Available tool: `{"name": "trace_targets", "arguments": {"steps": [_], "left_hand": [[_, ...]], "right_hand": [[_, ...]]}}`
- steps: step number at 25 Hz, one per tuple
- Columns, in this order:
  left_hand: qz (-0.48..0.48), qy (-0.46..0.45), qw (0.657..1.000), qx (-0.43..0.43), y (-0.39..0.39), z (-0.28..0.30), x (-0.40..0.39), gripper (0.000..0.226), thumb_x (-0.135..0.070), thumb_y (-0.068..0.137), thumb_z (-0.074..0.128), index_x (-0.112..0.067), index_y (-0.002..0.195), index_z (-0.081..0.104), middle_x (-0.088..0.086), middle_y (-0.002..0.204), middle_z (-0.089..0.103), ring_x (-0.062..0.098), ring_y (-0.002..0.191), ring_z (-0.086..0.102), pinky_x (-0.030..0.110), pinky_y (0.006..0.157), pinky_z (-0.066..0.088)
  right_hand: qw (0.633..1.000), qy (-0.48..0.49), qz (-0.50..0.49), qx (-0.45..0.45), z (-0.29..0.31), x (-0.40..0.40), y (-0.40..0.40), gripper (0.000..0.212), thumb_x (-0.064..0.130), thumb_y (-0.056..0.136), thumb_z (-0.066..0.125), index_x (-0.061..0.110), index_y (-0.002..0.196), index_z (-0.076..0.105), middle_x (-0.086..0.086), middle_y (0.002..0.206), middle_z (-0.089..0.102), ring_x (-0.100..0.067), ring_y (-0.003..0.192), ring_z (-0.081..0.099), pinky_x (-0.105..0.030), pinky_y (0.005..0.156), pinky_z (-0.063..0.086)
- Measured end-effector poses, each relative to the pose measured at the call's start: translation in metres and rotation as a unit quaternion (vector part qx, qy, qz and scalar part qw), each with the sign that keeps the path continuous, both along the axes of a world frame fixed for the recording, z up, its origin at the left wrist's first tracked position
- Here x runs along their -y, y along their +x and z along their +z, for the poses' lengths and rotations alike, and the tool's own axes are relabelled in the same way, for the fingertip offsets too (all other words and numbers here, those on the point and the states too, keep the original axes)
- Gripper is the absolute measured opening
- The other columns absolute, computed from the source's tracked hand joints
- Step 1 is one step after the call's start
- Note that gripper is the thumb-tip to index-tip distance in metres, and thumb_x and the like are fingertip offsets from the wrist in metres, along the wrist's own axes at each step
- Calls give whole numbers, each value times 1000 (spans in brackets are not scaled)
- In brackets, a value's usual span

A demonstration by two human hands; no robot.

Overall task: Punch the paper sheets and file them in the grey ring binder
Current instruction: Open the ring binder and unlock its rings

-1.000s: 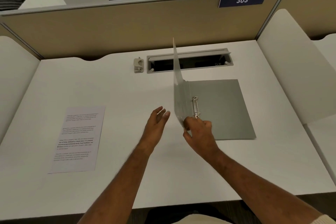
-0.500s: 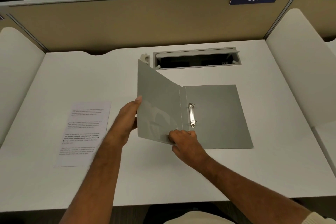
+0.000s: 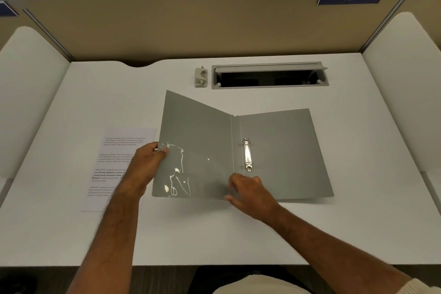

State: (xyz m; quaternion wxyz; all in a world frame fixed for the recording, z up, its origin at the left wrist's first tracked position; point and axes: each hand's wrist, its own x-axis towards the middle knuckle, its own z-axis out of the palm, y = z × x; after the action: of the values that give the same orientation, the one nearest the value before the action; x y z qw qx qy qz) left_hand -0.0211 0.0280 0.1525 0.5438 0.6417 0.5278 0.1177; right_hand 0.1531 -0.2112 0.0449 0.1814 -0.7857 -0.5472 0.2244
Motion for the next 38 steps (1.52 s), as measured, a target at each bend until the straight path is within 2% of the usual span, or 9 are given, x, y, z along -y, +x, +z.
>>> {"name": "trace_targets", "arguments": {"steps": [6,9,11,13,16,21,25,31,38], "left_hand": [[25,28,999,-27,-28,-9,-23,15,-18,100,60,-25,97,72,-2,90,75,20,85,70,29,66,48],[23,66,996,-55,-35,-25,-27,28,-16,95,67,-22,123,63,3,115,71,27,108,68,40,87,55],[5,157,977,-141,-37,-37,-27,57,-18,90,73,-18,141,49,8,135,60,34,124,58,50,102,46],[-30,294,925,-240,-32,-44,-22,71,-21,83,79,-16,145,45,10,146,50,37,133,46,56,105,37],[-92,404,890,-189,-13,-57,-10,59,-20,76,81,-17,130,56,5,135,55,34,123,49,51,98,40],[-170,285,942,-54,49,-96,17,40,-25,79,74,-18,117,64,-2,115,66,27,104,62,38,98,44],[-195,130,972,0,94,-115,39,38,-22,84,76,-24,120,63,-6,109,64,18,103,62,46,98,52],[-251,49,967,-6,137,-126,42,46,-20,87,73,-35,130,61,-11,112,60,12,102,58,42,98,53],[-306,77,947,-57,152,-143,35,36,-24,87,74,-38,118,61,-15,101,55,11,90,57,45,95,54]], "right_hand": [[986,21,-141,-92,-3,-1,37,23,30,89,67,31,96,45,12,82,55,-5,73,52,-36,83,44],[972,11,-174,-155,-11,-3,51,19,27,90,65,29,96,47,6,83,58,-9,70,53,-40,76,50],[967,9,-172,-189,-13,-5,57,16,23,93,63,26,99,48,-1,85,59,-9,69,50,-40,74,51],[965,2,-166,-204,-13,-6,61,14,20,95,61,21,103,49,-7,89,60,-8,70,49,-33,72,49],[963,-14,-153,-222,-14,-9,65,13,19,98,59,20,107,49,-6,89,59,-7,71,49,-27,72,46],[952,-33,-137,-271,-20,-16,69,26,20,96,62,31,117,51,-2,87,61,-6,71,52,-27,73,48],[940,-42,-125,-315,-24,-17,74,31,19,92,67,33,117,56,-8,95,63,-9,78,54,-25,75,50],[924,-55,-109,-363,-27,-21,86,29,22,89,74,22,117,65,-2,92,65,-10,81,57,-25,77,50],[915,-100,-99,-377,-27,-30,91,30,16,87,75,17,116,65,2,88,55,-12,79,48,-21,71,43]]}}
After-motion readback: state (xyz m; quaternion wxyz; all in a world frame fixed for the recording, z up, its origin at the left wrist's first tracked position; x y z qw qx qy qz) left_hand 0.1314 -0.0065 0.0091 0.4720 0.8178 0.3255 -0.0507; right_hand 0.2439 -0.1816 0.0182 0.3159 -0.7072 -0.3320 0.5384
